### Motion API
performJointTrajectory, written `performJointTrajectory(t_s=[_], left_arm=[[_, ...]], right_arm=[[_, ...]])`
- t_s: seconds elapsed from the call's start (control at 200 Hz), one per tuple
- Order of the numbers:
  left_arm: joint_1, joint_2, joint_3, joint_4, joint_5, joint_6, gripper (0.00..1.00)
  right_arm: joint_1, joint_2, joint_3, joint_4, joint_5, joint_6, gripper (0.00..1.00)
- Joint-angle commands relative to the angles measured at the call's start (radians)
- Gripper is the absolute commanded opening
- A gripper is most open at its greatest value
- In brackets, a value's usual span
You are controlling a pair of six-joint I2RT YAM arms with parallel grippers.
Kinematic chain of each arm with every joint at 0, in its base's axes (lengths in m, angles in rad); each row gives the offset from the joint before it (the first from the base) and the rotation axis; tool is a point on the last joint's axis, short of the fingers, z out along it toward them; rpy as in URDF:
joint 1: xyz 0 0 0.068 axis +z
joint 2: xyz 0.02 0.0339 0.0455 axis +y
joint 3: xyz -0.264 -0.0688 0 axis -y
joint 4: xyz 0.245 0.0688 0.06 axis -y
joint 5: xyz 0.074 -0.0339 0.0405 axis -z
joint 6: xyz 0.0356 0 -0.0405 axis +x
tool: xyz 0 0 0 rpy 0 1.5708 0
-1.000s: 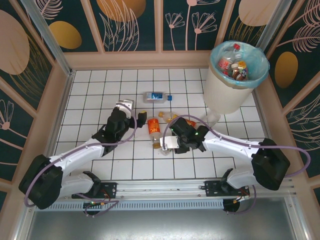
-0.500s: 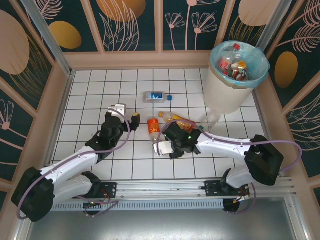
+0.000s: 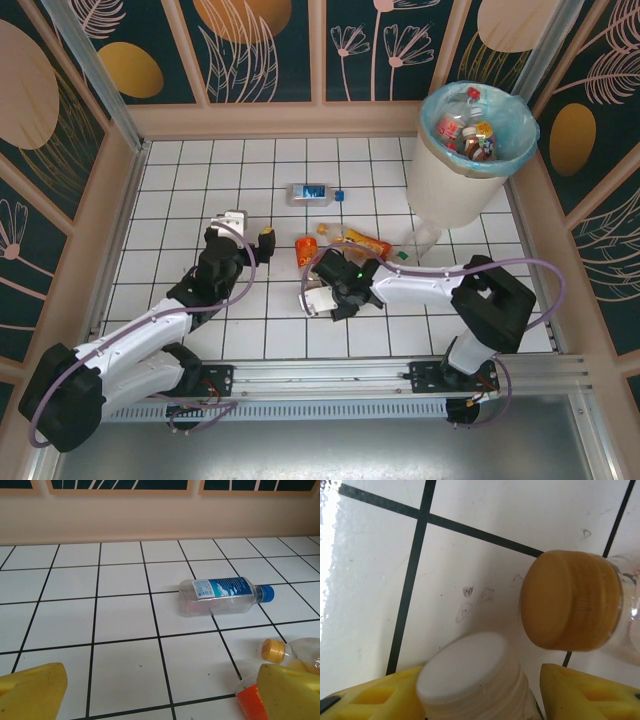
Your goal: Put the plastic bottles in the bin
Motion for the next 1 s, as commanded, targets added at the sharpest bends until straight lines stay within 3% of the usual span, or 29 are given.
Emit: performJointTrajectory(t_s=[0.0, 0.26, 0.45, 0.741, 0.996], left_arm=[[0.006, -0.016, -0.003, 0.005, -0.01, 0.01, 0.97], [0.006, -0.054, 0.017, -0.027, -0.01, 0.003, 0.97], [0.006, -0.082, 0.066, -0.057, 0.011, 0.005, 0.96], [0.006, -0.04, 0.211, -0.077, 0.106, -0.011, 0.94], [0.006, 0.056, 0.359, -0.022, 0.24, -0.028, 0.9]], right_arm=[[0.008, 0.023, 0.029, -0.034, -0.013, 0.002, 0.59], [0.007, -0.029, 0.061, -0.077, -0.044, 0.091, 0.37], [0.008, -0.135, 0.104, -0.135, -0.034, 0.227, 0.28], [0.004, -0.457, 0.164, -0.089, -0.047, 0.468, 0.23], [-0.07, -0.562, 0.442, -0.117, 0.019, 0.548, 0.19]])
